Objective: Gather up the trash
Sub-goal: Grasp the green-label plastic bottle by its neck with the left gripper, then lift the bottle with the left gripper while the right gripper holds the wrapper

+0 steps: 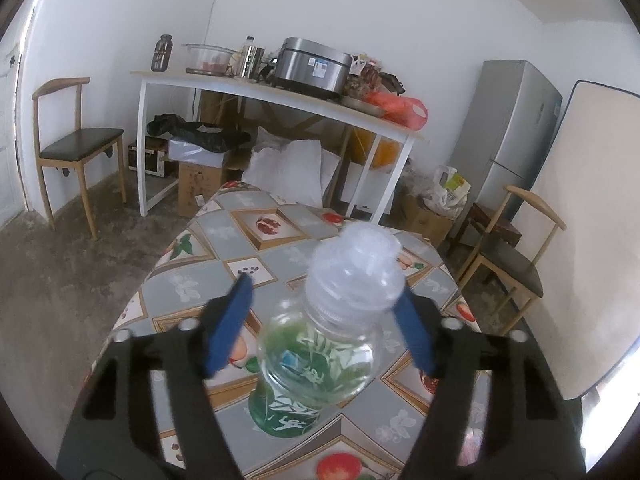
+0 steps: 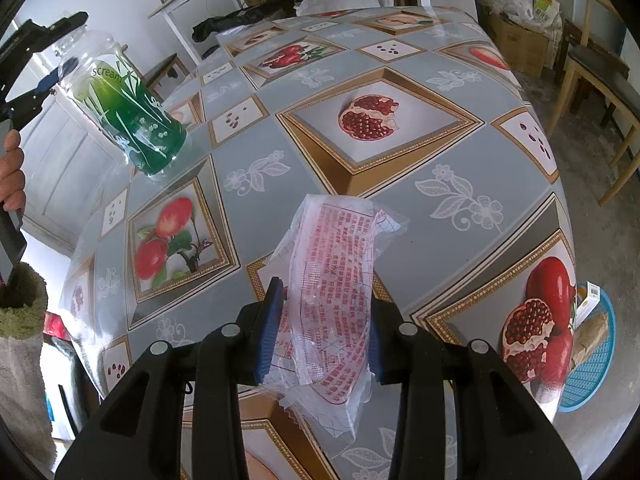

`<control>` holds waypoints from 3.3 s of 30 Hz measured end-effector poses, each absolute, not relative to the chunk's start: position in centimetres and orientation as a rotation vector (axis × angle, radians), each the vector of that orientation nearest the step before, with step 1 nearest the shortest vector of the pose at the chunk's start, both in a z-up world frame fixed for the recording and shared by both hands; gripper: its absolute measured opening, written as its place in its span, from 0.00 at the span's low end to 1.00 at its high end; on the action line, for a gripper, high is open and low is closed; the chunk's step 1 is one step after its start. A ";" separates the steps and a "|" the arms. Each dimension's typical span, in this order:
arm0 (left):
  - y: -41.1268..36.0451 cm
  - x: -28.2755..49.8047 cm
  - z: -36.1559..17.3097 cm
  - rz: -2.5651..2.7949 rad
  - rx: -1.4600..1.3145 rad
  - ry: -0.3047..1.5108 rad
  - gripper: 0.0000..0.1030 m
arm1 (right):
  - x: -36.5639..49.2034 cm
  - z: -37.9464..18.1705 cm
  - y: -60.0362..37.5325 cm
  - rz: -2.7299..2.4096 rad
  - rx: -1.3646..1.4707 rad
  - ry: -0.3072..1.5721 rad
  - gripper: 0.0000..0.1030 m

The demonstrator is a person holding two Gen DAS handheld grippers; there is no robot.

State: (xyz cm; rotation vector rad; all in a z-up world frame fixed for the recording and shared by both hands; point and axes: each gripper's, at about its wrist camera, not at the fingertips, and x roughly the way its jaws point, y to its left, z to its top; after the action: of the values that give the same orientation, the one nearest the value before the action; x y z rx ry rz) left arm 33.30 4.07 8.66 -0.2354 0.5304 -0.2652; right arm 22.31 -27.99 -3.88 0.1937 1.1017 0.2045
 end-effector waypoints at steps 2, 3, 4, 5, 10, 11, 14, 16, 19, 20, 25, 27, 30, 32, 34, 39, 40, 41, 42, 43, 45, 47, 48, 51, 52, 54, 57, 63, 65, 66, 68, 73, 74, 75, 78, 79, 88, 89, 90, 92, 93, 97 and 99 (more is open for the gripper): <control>4.1 33.2 8.6 -0.257 -0.224 0.527 0.50 | 22.3 -3.9 -28.0 0.205 0.193 1.101 0.35; 4.1 33.1 8.7 -0.252 -0.218 0.526 0.49 | 22.3 -3.9 -28.0 0.205 0.194 1.100 0.35; 4.1 33.0 8.8 -0.249 -0.213 0.525 0.48 | 22.3 -3.9 -28.0 0.205 0.195 1.101 0.35; 4.1 32.7 8.8 -0.245 -0.210 0.523 0.46 | 22.3 -3.9 -28.0 0.205 0.193 1.101 0.35; 5.3 30.3 9.7 -0.275 -0.262 0.534 0.37 | 22.4 -3.8 -28.0 0.204 0.193 1.099 0.35; 5.5 29.5 9.9 -0.277 -0.264 0.529 0.37 | 22.3 -3.8 -28.0 0.205 0.192 1.098 0.35; 5.6 27.4 10.1 -0.278 -0.262 0.525 0.37 | 22.4 -3.7 -27.9 0.204 0.190 1.097 0.35; 5.8 25.7 10.2 -0.303 -0.276 0.538 0.37 | 22.4 -3.7 -27.9 0.203 0.190 1.101 0.35; 6.1 23.5 10.3 -0.333 -0.300 0.544 0.37 | 22.5 -3.7 -28.0 0.203 0.201 1.108 0.35; 6.2 23.1 10.3 -0.340 -0.307 0.551 0.37 | 22.5 -3.7 -28.0 0.204 0.210 1.109 0.34; 6.0 20.1 9.6 -0.373 -0.323 0.594 0.37 | 22.0 -3.7 -27.9 0.207 0.225 1.114 0.30; 5.8 19.2 9.3 -0.376 -0.316 0.603 0.37 | 21.7 -3.4 -27.7 0.212 0.224 1.111 0.29; 5.4 18.2 9.0 -0.383 -0.309 0.605 0.37 | 21.2 -2.6 -27.5 0.220 0.230 1.095 0.28; 5.2 17.5 9.0 -0.387 -0.303 0.603 0.37 | 20.7 -2.1 -27.6 0.220 0.237 1.083 0.27; 5.0 17.1 9.2 -0.397 -0.292 0.610 0.37 | 20.4 -1.6 -27.7 0.231 0.263 1.075 0.27; 4.8 17.2 9.4 -0.459 -0.314 0.653 0.37 | 19.7 -0.7 -27.9 0.240 0.283 1.062 0.27; 4.9 17.4 9.3 -0.482 -0.334 0.669 0.37 | 19.6 -0.6 -28.0 0.244 0.296 1.064 0.27; 5.0 17.6 9.1 -0.501 -0.355 0.683 0.37 | 19.5 -0.6 -28.0 0.249 0.308 1.067 0.27; 5.3 18.0 8.8 -0.536 -0.394 0.707 0.37 | 19.4 -0.5 -27.9 0.256 0.319 1.068 0.27; 5.4 18.4 8.5 -0.568 -0.432 0.731 0.37 | 19.2 -0.5 -27.8 0.263 0.326 1.067 0.27; 6.0 19.7 7.1 -0.619 -0.513 0.793 0.37 | 18.9 -0.2 -27.6 0.269 0.325 1.062 0.27; 6.3 21.1 5.4 -0.631 -0.549 0.854 0.37 | 18.8 -0.1 -27.1 0.283 0.325 1.058 0.27; 6.4 22.1 4.2 -0.638 -0.587 0.889 0.37 | 18.8 -0.1 -26.7 0.291 0.317 1.060 0.27; 6.6 24.6 1.0 -0.642 -0.692 0.986 0.37 | 18.8 -0.6 -25.8 0.292 0.289 1.074 0.27; 6.5 25.2 0.4 -0.623 -0.690 0.998 0.37 | 18.8 -0.8 -25.4 0.303 0.287 1.082 0.27; 5.9 26.4 -0.8 -0.580 -0.663 1.021 0.37 | 18.8 -1.3 -25.0 0.314 0.288 1.095 0.27; 5.3 27.4 -2.6 -0.528 -0.679 1.064 0.49 | 18.8 -2.3 -24.2 0.321 0.281 1.122 0.27; 5.3 26.5 -3.8 -0.504 -0.705 1.051 0.73 | 18.5 -3.2 -23.6 0.343 0.279 1.151 0.27; 5.7 26.0 -3.3 -0.492 -0.694 1.024 0.80 | 18.6 -3.3 -23.5 0.349 0.280 1.154 0.27; 6.0 25.5 -3.0 -0.488 -0.685 1.012 0.81 | 18.6 -3.3 -23.5 0.354 0.285 1.155 0.27; 6.1 24.9 -2.8 -0.484 -0.668 1.024 0.81 | 18.6 -3.3 -23.3 0.364 0.289 1.154 0.27; 4.9 24.6 -3.9 -0.492 -0.631 1.113 0.81 | 18.7 -3.7 -22.8 0.384 0.288 1.162 0.27; 4.6 24.5 -4.1 -0.491 -0.619 1.122 0.81 | 18.8 -3.7 -22.7 0.387 0.289 1.163 0.27; 4.1 24.6 -4.4 -0.487 -0.598 1.132 0.81 | 18.7 -3.7 -22.7 0.389 0.289 1.164 0.27; 2.8 24.6 -4.7 -0.487 -0.540 1.150 0.80 | 18.7 -3.8 -22.5 0.398 0.286 1.164 0.27; 2.4 24.7 -4.8 -0.490 -0.517 1.153 0.80 | 18.8 -3.8 -22.4 0.400 0.285 1.164 0.27; 1.2 25.2 -5.6 -0.468 -0.441 1.203 0.64 | 18.8 -4.1 -22.9 0.393 0.288 1.159 0.27; 1.2 25.1 -5.7 -0.470 -0.441 1.203 0.64 | 18.8 -4.1 -23.0 0.389 0.289 1.158 0.27; 1.2 25.1 -5.6 -0.470 -0.440 1.203 0.65 | 18.8 -4.1 -23.2 0.383 0.292 1.156 0.27; 1.3 25.0 -5.6 -0.469 -0.437 1.202 0.65 | 18.6 -4.0 -23.8 0.373 0.297 1.154 0.27; 1.3 25.0 -5.6 -0.468 -0.434 1.202 0.65 | 18.6 -4.0 -23.9 0.369 0.299 1.153 0.27; 1.1 24.6 -5.4 -0.459 -0.423 1.195 0.65 | 18.5 -4.0 -24.8 0.348 0.313 1.148 0.27; 1.0 24.4 -5.2 -0.458 -0.409 1.184 0.65 | 18.6 -4.0 -25.2 0.338 0.320 1.145 0.27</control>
State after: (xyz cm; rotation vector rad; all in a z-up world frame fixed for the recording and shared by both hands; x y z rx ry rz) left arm 24.40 1.03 -5.17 -0.4095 1.1836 -0.4578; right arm 18.59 -25.25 -3.97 0.3199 1.1449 0.3376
